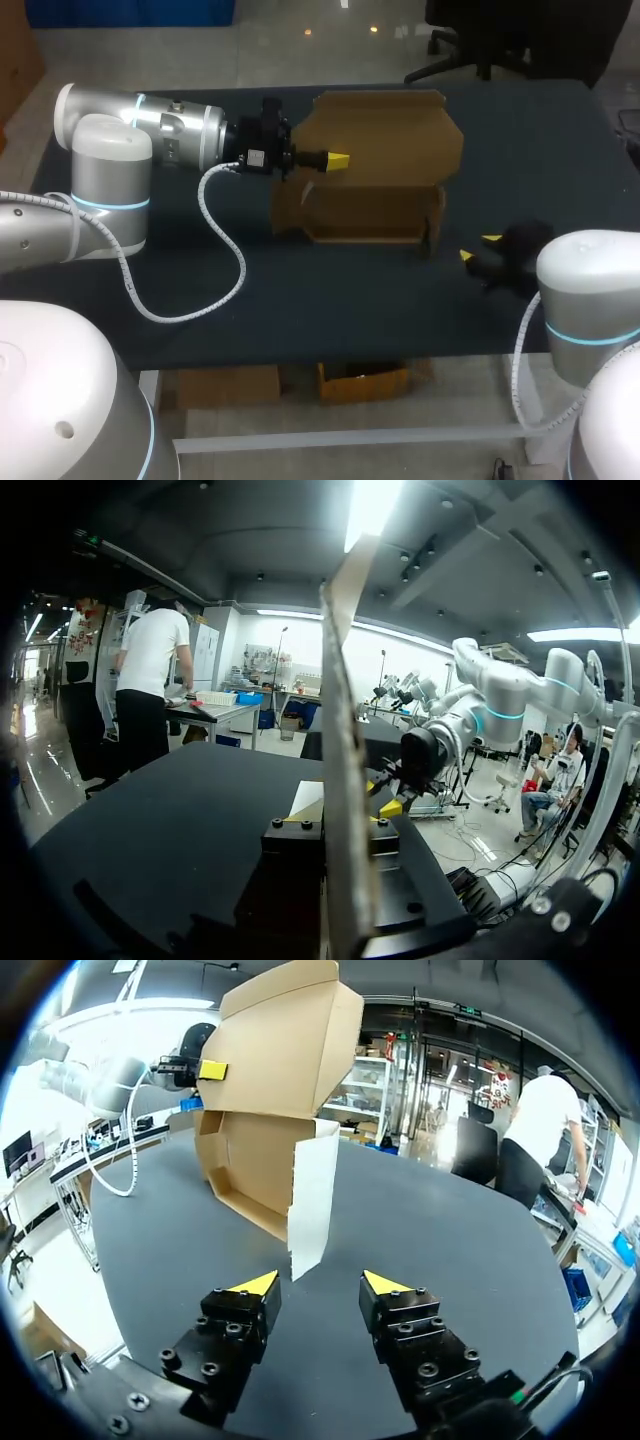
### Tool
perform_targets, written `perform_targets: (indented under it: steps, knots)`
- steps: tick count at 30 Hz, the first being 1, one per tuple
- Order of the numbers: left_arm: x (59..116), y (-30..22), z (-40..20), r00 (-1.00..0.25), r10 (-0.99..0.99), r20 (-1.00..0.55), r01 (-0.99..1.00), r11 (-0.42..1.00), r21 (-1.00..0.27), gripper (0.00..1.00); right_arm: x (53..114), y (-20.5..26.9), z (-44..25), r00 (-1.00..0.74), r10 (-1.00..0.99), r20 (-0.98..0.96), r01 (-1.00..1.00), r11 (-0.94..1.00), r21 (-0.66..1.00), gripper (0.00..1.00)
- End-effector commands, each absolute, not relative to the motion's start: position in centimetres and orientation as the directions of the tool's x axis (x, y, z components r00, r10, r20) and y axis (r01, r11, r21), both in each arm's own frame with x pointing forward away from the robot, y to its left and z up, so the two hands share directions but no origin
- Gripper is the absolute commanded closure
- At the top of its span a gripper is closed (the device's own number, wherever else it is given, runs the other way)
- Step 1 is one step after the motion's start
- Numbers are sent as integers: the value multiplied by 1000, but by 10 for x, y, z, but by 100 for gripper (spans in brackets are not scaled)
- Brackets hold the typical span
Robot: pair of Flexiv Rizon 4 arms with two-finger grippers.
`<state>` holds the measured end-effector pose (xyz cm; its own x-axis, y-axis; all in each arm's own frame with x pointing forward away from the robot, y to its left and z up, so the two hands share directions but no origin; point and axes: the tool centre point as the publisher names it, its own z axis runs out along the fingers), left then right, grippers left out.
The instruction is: Assemble the packaging by folding the flat box into shape, placing the metal phone stand inside, and closing the box properly
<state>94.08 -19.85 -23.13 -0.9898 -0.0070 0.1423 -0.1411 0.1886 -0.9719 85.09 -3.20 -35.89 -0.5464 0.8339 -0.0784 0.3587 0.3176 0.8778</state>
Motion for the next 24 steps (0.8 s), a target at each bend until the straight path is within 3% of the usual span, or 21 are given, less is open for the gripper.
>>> perform_targets:
  steps: [1,24]
  knots:
    - [941,-198,-233,-990,-5,142,-141,189,-972,100,849,-43,-359,-714,700,24,346,323,881,52]
    - [941,-198,-233,-990,-5,142,-141,189,-972,100,857,-50,-358,-839,542,51,314,405,858,55]
